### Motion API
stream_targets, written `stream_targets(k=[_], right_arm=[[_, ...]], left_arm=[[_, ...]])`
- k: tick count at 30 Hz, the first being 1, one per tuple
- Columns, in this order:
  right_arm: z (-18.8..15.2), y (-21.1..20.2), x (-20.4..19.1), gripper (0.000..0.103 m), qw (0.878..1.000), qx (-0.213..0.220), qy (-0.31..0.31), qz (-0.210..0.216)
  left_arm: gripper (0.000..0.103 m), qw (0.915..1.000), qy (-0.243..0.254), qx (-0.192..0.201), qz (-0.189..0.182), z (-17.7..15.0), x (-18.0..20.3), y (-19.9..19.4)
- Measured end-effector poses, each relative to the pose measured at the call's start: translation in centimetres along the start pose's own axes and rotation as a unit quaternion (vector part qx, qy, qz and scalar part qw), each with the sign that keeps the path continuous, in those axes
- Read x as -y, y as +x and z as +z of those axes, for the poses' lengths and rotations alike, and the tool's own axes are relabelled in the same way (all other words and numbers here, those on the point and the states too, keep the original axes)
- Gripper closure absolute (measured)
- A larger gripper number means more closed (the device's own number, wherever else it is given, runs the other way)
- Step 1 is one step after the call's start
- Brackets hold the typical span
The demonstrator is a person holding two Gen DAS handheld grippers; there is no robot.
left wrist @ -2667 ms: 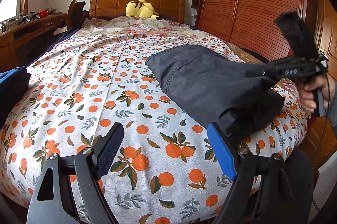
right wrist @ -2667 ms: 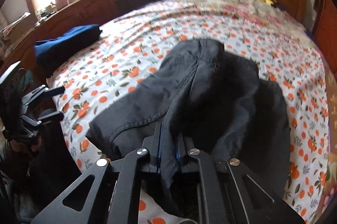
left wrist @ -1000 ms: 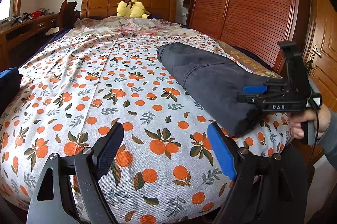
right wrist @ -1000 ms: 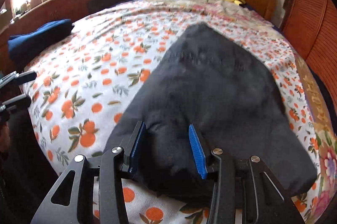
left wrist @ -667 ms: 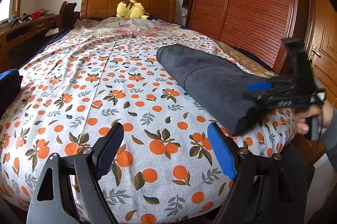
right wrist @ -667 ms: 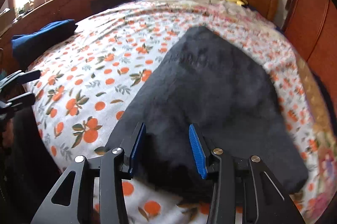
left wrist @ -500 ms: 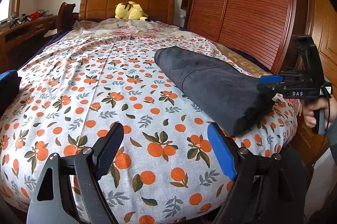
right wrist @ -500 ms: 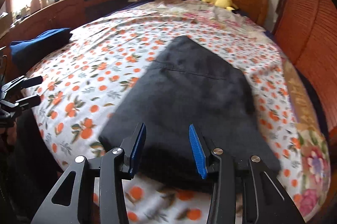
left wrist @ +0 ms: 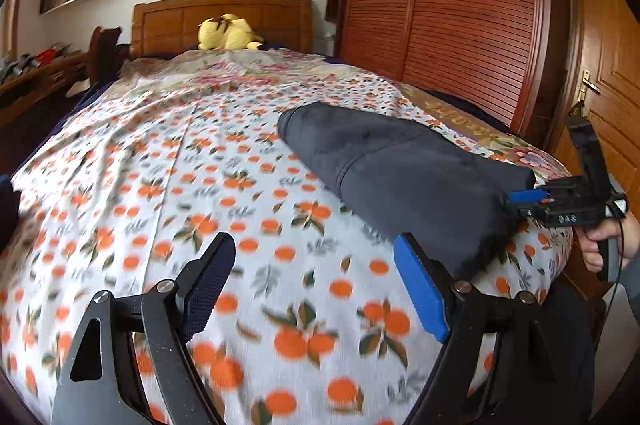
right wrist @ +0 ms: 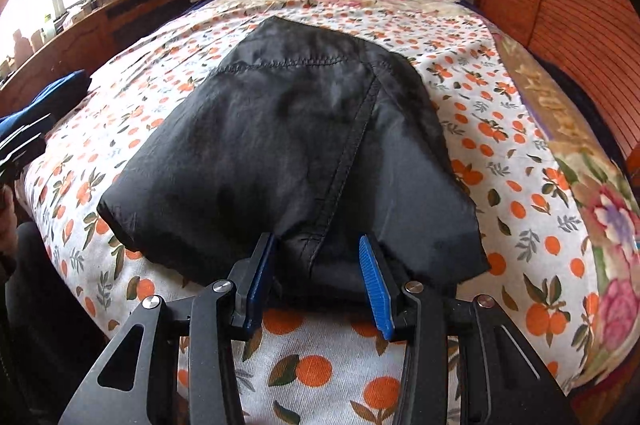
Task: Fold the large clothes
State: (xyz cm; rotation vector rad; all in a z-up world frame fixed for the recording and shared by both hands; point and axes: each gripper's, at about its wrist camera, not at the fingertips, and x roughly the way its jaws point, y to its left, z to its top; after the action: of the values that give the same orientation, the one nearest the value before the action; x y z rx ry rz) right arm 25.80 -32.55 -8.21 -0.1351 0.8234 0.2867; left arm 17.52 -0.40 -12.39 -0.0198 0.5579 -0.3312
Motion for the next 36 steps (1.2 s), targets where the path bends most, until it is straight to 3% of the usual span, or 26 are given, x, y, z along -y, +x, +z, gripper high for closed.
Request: stream_targets(k=[6,8,13,19,23,25,32,36], right_arm=[[-1.0,-3.0,0.9,0.059,1.000,0.016,0.012,-0.011],[-1.7,-3.4,1.6,0.059,0.999,0.018,0.020,-0.032],[-2.6,-3.5,3.8,0.059,0.997,0.020,0.055,-0.045],[-3.2,-0.9,5.4,0.059,0.995,-0.005,0.100,-0.023],[-2.5,0.0,5.9,0.058,0.994,0.003,0.110,-0.005],[-2.4,0.3,6.2,0.057,0.994,0.003,0.110,0.001],[-2.1,2.0,6.7,0.053,0.994,0.012,0.107,0.005],[-2.2,2.7,7.0,0.052,0.993,0.014,0.115,0.011]], left_arm=[[0.021,0.9982,0.050,-0.020,-0.027,3.4,0.7,3.8],[0.021,0.9973,0.066,-0.020,-0.025,4.5,0.8,5.1],[0.021,0.9958,0.076,-0.034,-0.037,6.8,0.7,9.0],[0.022,0.9955,0.064,-0.048,-0.050,8.9,0.1,13.6],[0.033,0.9955,0.052,-0.070,-0.038,9.9,-0.7,17.2],[0.043,0.9960,0.032,-0.071,-0.043,10.5,-1.4,18.7],[0.043,0.9951,0.013,-0.090,-0.039,12.3,-2.1,22.6],[0.043,0.9949,0.015,-0.100,-0.010,12.6,-2.2,24.9]])
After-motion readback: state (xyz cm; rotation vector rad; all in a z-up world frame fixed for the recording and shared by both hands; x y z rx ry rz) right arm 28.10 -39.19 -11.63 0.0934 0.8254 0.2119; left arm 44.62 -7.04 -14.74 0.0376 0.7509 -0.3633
